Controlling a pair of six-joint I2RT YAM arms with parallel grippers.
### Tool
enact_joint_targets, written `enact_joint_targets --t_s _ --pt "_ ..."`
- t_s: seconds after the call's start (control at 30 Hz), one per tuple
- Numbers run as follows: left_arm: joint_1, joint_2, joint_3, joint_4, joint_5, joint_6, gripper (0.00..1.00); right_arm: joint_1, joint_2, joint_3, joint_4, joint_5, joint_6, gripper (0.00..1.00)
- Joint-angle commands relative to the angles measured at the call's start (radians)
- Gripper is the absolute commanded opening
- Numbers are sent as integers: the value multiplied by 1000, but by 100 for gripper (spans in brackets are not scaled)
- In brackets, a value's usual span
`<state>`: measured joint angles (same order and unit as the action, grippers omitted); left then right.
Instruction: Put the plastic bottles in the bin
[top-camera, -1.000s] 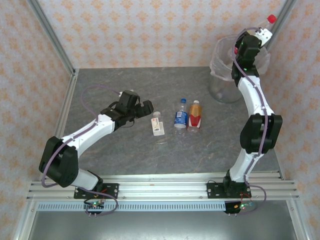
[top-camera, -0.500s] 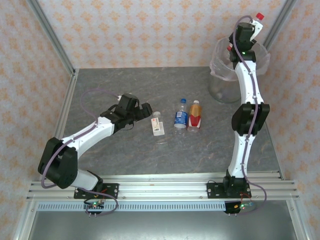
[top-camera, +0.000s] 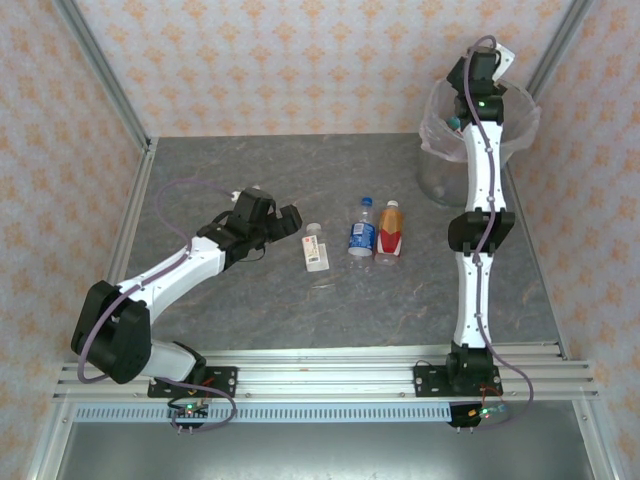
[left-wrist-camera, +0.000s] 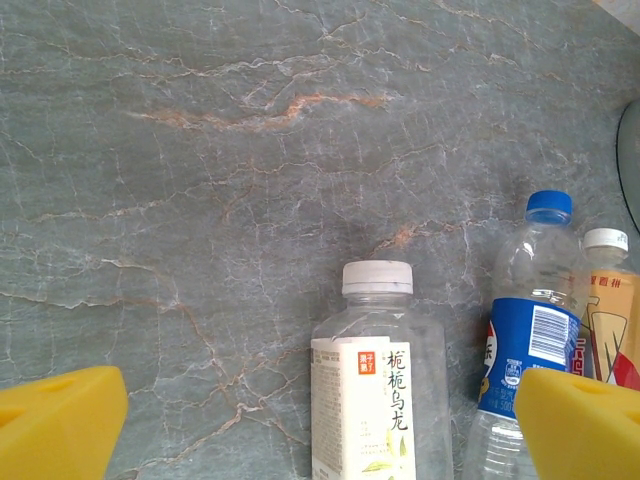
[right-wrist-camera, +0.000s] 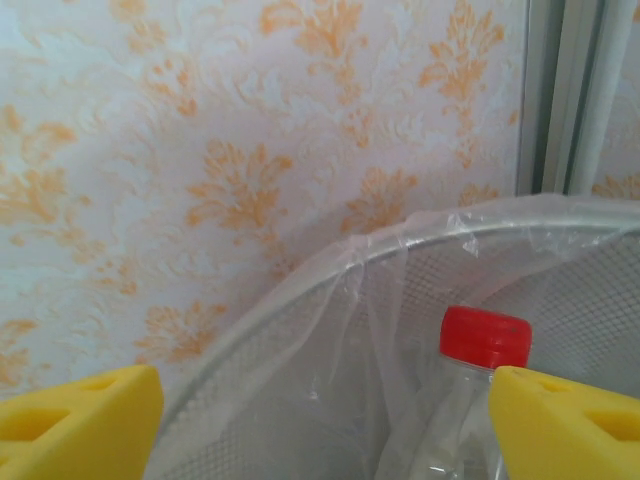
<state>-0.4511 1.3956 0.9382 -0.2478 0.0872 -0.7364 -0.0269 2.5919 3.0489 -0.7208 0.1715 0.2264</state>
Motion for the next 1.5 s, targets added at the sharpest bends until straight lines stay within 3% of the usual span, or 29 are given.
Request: enact_joint_targets --t_s 0.0,0.37,0.47,0.53,0.9,1.07,1.33,1.47 --pt "0 -18 -11 -14 -41 -13 100 2 24 119 -134 -1 -7 85" --pt "-51 1 -7 -93 -71 -30 100 3 -38 122 -200 5 -22 88" --pt "-63 12 -7 -96 -72 -37 100 2 -63 122 -219 -14 -29 99" --pt "-72 20 -8 -93 -70 -39 100 3 -90 122 -244 -21 -45 99" --pt "-116 95 1 -56 -34 -16 100 -12 -381 -22 -306 -50 -77 99" --pt "-138 140 6 -38 -10 -11 100 44 -461 -64 -390 41 -144 99" --pt "-194 217 53 -68 -2 17 100 142 -456 -174 -360 -51 -133 99" --pt "-216 254 76 -73 4 22 100 161 -389 -108 -349 -112 -102 99"
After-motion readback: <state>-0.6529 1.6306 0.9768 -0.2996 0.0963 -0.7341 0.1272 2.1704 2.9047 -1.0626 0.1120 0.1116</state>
